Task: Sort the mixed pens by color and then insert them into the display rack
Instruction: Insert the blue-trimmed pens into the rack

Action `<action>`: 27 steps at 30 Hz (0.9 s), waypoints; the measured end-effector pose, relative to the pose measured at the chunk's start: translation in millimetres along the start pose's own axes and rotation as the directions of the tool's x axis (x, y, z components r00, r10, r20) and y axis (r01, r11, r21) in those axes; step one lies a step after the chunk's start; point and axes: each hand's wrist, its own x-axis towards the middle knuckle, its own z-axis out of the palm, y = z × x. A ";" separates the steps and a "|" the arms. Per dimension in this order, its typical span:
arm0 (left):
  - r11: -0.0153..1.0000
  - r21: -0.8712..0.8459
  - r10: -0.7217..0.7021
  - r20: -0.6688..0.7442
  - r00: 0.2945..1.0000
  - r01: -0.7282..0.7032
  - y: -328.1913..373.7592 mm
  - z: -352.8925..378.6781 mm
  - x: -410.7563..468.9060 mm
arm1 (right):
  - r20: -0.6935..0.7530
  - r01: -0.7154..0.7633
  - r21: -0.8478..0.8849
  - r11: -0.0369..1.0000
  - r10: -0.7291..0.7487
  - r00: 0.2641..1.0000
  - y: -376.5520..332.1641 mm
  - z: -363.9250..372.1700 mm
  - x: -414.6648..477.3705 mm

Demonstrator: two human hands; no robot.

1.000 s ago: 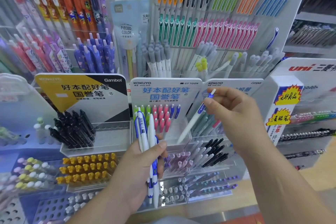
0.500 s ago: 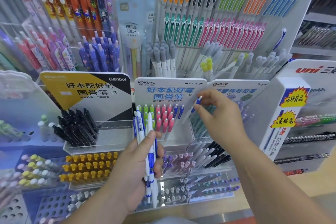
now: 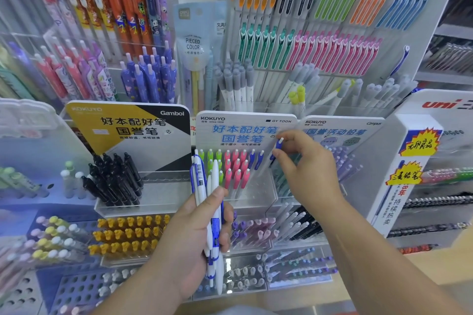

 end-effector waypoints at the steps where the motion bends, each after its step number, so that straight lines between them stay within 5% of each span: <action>1: 1.000 -0.003 -0.002 0.001 1.000 0.002 0.0 -0.7 -0.3 | -0.002 -0.004 0.005 1.000 0.004 1.000 1.1 0.5 -0.4; 9: 1.000 -0.030 -0.005 -0.017 1.000 0.004 -2.6 -2.5 -1.5 | 0.021 0.120 -0.246 0.962 -0.119 0.993 4.0 18.1 -5.7; 17: 0.999 -0.047 -0.005 -0.015 1.000 0.005 -3.2 -2.9 -4.0 | -0.005 0.091 -0.430 0.898 -0.103 0.995 3.5 30.8 -5.9; 24: 1.000 0.003 0.009 -0.003 1.000 -0.009 -1.7 -2.7 -8.0 | 0.007 0.095 -0.433 0.896 -0.102 0.995 -0.3 27.9 -10.6; 27: 0.996 0.090 0.021 0.007 1.000 -0.021 -1.0 -4.1 -9.7 | -0.028 0.150 -0.290 0.945 -0.166 0.986 -16.4 13.7 -24.8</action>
